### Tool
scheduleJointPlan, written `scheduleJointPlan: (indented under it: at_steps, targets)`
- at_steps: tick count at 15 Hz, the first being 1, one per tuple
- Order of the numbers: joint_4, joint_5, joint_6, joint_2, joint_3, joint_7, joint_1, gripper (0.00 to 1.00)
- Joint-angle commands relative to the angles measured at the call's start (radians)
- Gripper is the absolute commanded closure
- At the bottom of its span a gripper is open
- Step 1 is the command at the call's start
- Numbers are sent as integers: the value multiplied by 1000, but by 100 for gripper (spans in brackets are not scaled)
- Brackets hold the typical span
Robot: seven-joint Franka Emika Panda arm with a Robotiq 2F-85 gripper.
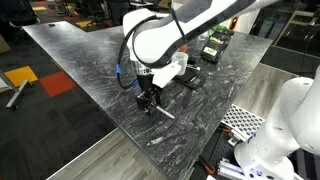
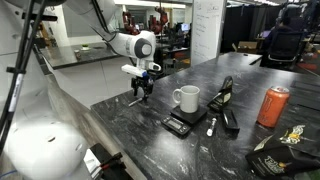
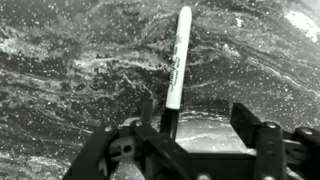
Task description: Remove the black marker from the mug then put the mug on the black scale, move the scale to the right and put the marker back in the mug.
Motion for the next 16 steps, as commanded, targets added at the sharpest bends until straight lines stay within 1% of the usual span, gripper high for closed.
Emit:
scheduleJointPlan:
  at_steps: [1,8,10,11,12,14,16]
  targets:
    - [-7,57,6,2,-12,29,-22,50]
    - [2,54,-5,5,-30,111,-38,98]
    - [10,57,-12,8,-32,126,-39,100]
    - [25,64,-31,8,-29,153,-36,97]
    - [36,75,-40,5,-26,172,-33,97]
    - [57,72,-44,-14,-16,245,-24,97]
    - [68,16,-2,-46,-9,394,-21,97]
